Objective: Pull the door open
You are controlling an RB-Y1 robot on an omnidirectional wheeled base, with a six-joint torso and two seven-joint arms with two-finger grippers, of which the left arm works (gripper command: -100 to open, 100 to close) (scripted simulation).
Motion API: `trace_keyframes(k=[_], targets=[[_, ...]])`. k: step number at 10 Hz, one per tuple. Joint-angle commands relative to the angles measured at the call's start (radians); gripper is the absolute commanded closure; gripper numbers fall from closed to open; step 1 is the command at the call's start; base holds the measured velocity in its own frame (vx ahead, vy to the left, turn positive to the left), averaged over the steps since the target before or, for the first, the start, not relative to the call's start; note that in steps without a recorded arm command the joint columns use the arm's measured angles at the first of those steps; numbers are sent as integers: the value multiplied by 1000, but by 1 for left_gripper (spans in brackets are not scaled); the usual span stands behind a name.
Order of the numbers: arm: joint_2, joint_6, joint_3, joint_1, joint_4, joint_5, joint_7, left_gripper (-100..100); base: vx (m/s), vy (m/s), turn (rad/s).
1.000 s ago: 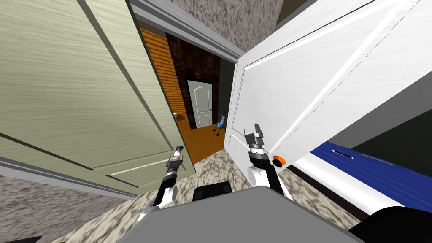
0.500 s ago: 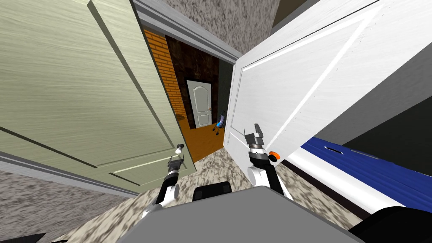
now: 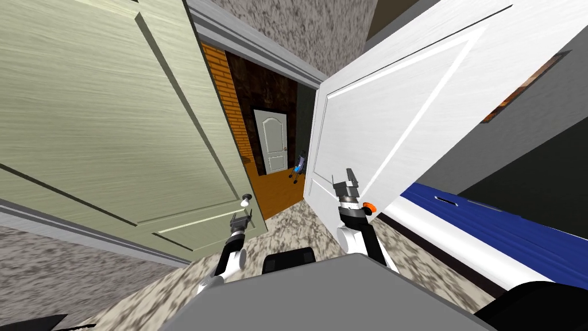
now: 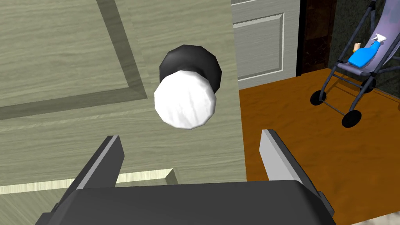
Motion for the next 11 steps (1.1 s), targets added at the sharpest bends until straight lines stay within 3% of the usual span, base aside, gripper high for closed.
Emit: trace_keyframes(k=[1, 4, 5, 6, 7, 10, 11], targets=[[-4, 3, -8, -3, -2, 16, 48, -100, -71, 20, -37], [-8, 6, -17, -7, -5, 36, 107, -100, -57, 16, -17], [-7, 5, -15, -7, -3, 31, 92, -100, -24, 7, -4], [18, -5, -6, 3, 8, 40, 123, -100, 108, -17, -153], [25, -8, -3, 6, 12, 42, 130, -100, 196, -1, -147], [71, -28, 14, 24, 32, 55, 177, -100, 225, 11, -139], [71, -28, 14, 24, 32, 55, 177, -100, 149, 35, -35]])
